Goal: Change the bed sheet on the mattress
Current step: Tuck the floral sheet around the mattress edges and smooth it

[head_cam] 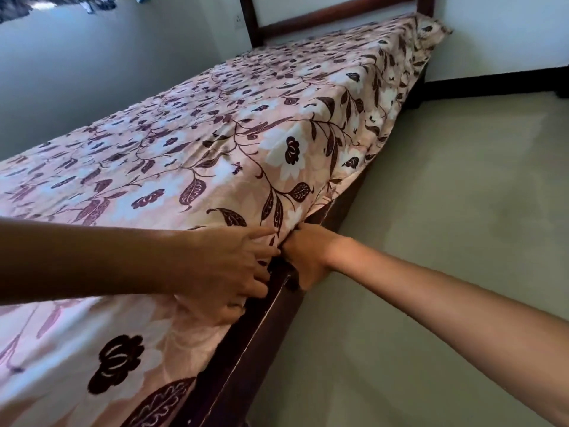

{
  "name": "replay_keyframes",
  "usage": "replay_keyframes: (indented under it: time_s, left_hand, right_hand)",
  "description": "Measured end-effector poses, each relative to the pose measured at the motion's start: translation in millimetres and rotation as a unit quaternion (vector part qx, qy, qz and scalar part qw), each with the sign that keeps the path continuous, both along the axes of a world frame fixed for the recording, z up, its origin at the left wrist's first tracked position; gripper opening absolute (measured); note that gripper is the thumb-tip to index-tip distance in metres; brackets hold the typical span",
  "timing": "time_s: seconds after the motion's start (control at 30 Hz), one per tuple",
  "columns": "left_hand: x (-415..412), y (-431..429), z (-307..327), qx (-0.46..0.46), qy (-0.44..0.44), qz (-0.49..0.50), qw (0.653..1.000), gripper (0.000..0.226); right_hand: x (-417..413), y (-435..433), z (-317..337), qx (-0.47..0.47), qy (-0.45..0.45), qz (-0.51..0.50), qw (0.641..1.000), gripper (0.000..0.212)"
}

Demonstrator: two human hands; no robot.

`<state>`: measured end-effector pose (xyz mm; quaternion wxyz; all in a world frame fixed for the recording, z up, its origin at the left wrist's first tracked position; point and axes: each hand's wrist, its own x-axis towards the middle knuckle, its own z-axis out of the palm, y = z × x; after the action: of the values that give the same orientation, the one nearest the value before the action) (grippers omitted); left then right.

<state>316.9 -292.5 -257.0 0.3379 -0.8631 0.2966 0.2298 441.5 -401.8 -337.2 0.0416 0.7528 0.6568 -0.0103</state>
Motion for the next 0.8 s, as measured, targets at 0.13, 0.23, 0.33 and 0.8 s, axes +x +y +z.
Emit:
replay_keyframes:
  time_s: [0.13, 0.23, 0.33, 0.8]
  left_hand:
    - [22.8, -32.0, 25.4, 0.075, 0.013, -0.024, 0.997, 0.044]
    - [54.1, -27.2, 23.8, 0.086, -0.023, 0.010, 0.996, 0.044]
    - [95.6, -28.6, 16.8, 0.128, 0.013, 0.005, 0.992, 0.049]
    - [163.6, -26.7, 14.8, 0.152, 0.032, -0.060, 0.986, 0.055]
  right_hand:
    - [-15.1, -12.8, -17.7, 0.044, -0.071, -0.005, 0.997, 0.060]
    - [-29.1, -35.2, -37.5, 0.168, -0.043, -0.033, 0.984, 0.081]
    - [-13.6, -60.7, -60.9, 0.296, -0.017, -0.022, 0.955, 0.076]
    - [98.8, -68.5, -49.3, 0.264, 0.043, -0.041, 0.963, 0.074]
